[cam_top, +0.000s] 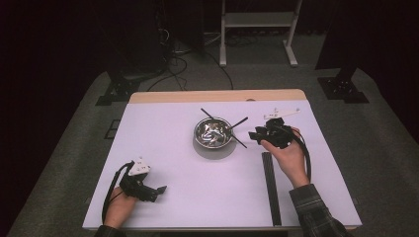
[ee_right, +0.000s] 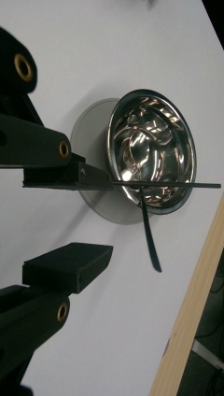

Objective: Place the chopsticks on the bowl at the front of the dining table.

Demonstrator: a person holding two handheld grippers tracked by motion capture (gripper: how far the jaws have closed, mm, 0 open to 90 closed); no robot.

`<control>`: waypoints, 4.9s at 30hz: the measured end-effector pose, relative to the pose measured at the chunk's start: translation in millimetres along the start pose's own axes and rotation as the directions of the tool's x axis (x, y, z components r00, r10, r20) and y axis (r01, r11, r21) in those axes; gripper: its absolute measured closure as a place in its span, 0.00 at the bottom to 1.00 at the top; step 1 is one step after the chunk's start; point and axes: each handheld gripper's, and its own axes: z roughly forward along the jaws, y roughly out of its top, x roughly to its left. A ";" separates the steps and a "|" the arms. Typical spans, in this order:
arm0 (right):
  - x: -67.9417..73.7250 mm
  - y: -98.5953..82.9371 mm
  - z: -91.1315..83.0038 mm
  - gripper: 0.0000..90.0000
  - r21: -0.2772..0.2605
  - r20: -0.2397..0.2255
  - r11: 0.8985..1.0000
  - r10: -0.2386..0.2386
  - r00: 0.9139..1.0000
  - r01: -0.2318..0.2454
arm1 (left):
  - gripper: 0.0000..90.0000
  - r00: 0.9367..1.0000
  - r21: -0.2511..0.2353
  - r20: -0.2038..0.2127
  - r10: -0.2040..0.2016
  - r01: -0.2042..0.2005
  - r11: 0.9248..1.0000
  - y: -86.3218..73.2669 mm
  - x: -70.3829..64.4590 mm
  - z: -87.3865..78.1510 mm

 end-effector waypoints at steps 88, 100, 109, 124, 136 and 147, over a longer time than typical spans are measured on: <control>-43.8 -100.6 3.8 0.29 0.148 0.126 0.985 0.073 0.989 -0.091 | 0.00 1.000 0.000 0.001 0.001 -0.001 1.000 0.0 0.0 0.0; -49.9 -104.0 -0.8 0.30 0.151 0.160 0.983 0.076 0.984 -0.101 | 0.00 1.000 0.001 0.001 0.002 -0.002 1.000 0.0 0.1 -0.1; -45.1 -101.6 -8.6 0.30 0.132 0.150 0.986 0.081 0.985 -0.101 | 0.00 1.000 0.000 0.000 0.001 -0.001 1.000 0.0 0.0 0.0; -32.3 -106.7 -33.7 0.30 0.089 0.132 0.991 0.088 0.987 -0.100 | 0.00 1.000 0.000 0.000 0.001 -0.001 1.000 0.0 -0.1 -0.1; -15.3 -120.3 -49.4 0.30 0.089 0.105 0.993 0.070 0.992 -0.080 | 0.00 1.000 0.001 0.000 0.003 -0.003 1.000 0.0 0.1 -0.1; -4.3 -134.1 -62.8 0.30 0.086 0.081 0.993 0.074 0.994 -0.081 | 0.00 1.000 0.001 0.000 0.004 -0.004 1.000 0.0 0.1 -0.1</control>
